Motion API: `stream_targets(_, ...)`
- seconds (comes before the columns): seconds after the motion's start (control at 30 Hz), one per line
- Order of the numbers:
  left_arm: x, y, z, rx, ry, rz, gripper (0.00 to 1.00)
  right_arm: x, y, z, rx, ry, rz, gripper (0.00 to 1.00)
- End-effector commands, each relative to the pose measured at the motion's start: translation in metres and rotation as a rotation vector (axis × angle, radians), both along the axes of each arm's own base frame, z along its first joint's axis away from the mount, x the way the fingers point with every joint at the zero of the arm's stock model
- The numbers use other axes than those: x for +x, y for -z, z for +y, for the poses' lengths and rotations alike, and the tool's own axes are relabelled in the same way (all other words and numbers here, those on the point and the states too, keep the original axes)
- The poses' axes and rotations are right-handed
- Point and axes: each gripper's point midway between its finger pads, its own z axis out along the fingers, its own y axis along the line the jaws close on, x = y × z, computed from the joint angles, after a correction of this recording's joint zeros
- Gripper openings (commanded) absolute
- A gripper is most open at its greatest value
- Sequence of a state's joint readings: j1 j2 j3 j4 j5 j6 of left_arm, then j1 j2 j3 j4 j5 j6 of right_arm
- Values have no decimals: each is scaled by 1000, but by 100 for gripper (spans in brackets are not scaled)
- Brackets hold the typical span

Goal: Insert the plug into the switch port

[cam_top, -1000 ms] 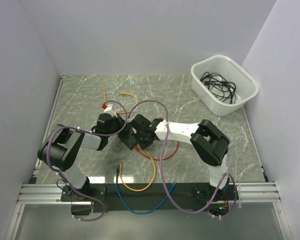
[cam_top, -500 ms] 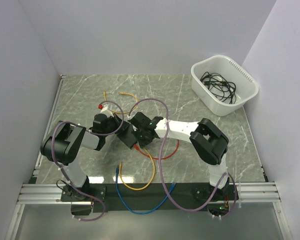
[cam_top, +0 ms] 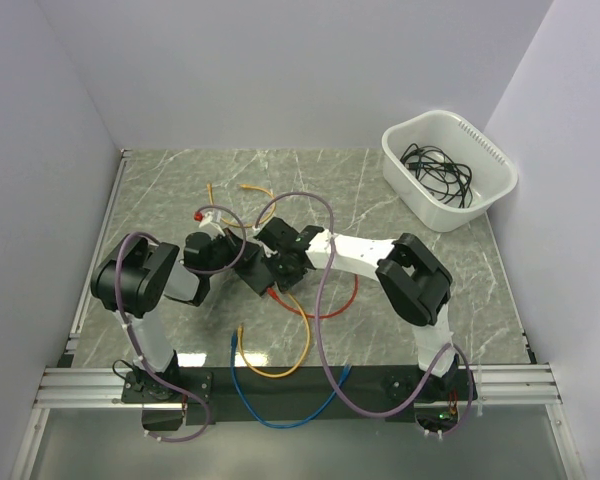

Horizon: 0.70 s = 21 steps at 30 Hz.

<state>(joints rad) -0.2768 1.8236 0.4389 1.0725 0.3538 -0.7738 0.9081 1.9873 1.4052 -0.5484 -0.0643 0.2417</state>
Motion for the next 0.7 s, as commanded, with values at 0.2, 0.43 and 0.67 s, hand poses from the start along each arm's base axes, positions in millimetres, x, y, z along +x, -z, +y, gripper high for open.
stream_targets(0.2,-58,55,-7,29,120,243,1,56,-38,36,160,56,-171,0)
stream_targets(0.43,-61,50,-11,-3,146,240,1,67,-38,33,193,85,-199,0)
stream_targets(0.67,-67,42,-21,-74,214,237,0,87,-52,41,233,97,-262,0)
